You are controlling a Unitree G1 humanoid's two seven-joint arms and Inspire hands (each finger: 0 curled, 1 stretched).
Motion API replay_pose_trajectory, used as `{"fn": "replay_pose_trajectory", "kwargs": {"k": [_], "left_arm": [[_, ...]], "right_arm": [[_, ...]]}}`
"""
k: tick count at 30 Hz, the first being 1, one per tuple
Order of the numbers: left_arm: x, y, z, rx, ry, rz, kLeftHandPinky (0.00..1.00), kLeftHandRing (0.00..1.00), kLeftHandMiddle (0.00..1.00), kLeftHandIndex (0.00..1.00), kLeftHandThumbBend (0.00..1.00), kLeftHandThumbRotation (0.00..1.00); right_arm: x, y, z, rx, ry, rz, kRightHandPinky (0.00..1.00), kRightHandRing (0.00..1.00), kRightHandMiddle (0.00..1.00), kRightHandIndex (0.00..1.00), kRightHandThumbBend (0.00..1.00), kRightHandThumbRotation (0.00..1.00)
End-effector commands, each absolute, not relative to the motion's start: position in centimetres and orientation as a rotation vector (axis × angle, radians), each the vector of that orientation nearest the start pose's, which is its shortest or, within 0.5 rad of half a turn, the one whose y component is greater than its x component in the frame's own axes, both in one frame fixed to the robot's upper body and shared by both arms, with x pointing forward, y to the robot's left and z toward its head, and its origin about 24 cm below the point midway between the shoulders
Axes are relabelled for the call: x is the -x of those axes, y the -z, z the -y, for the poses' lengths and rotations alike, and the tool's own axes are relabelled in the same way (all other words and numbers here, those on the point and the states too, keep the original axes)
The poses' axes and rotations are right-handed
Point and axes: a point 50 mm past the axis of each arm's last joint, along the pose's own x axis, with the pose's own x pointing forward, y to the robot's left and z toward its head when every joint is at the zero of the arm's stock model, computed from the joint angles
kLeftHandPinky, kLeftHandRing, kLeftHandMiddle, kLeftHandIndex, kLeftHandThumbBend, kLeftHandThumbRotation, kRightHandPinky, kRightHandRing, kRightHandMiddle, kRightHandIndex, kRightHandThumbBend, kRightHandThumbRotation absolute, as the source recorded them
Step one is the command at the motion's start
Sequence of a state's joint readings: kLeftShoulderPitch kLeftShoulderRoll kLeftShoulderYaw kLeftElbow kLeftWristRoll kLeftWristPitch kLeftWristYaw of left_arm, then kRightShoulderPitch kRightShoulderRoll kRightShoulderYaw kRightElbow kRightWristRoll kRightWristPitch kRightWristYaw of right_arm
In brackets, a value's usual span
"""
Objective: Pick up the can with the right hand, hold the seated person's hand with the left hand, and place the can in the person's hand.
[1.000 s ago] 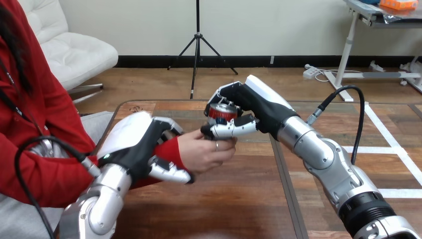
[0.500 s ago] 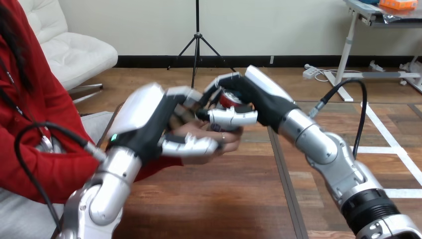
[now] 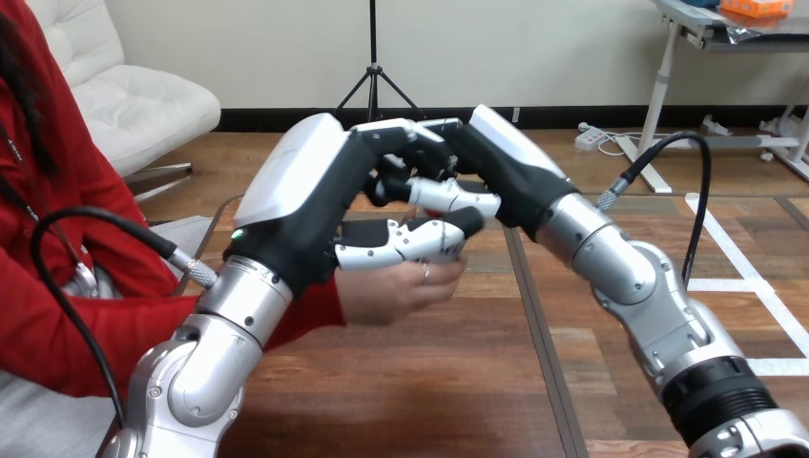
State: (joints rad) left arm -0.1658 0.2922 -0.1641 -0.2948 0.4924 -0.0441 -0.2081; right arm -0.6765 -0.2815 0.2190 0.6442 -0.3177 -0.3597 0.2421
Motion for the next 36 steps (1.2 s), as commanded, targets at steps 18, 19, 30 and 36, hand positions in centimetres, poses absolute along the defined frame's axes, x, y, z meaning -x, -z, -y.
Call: {"fn": "replay_pose_trajectory", "kwargs": {"k": [18,19,30,36], "left_arm": [[-24.8,-13.1,-13.3,-0.721,0.423,0.358,0.85,0.86,0.87,0.82,1.0,0.73],[-24.8,-13.1,-13.3,-0.716,0.423,0.359,0.86,0.86,0.87,0.82,1.0,0.73],[-23.9,-12.0,-13.6,-0.625,0.398,0.378,0.74,0.88,0.88,0.85,0.9,0.87],[-23.4,-11.3,-13.7,-0.523,0.373,0.391,0.7,0.86,0.87,0.84,0.76,0.93]], "right_arm": [[-34.2,-12.6,13.8,0.646,-0.463,0.354,0.56,0.69,0.72,0.75,0.99,1.0],[-34.0,-12.6,13.9,0.637,-0.459,0.357,0.57,0.69,0.72,0.75,0.99,1.0],[-32.1,-12.3,15.2,0.566,-0.4,0.411,0.61,0.74,0.76,0.76,0.96,1.0],[-30.5,-11.8,15.9,0.533,-0.374,0.428,0.64,0.78,0.78,0.78,0.94,1.0]]}}
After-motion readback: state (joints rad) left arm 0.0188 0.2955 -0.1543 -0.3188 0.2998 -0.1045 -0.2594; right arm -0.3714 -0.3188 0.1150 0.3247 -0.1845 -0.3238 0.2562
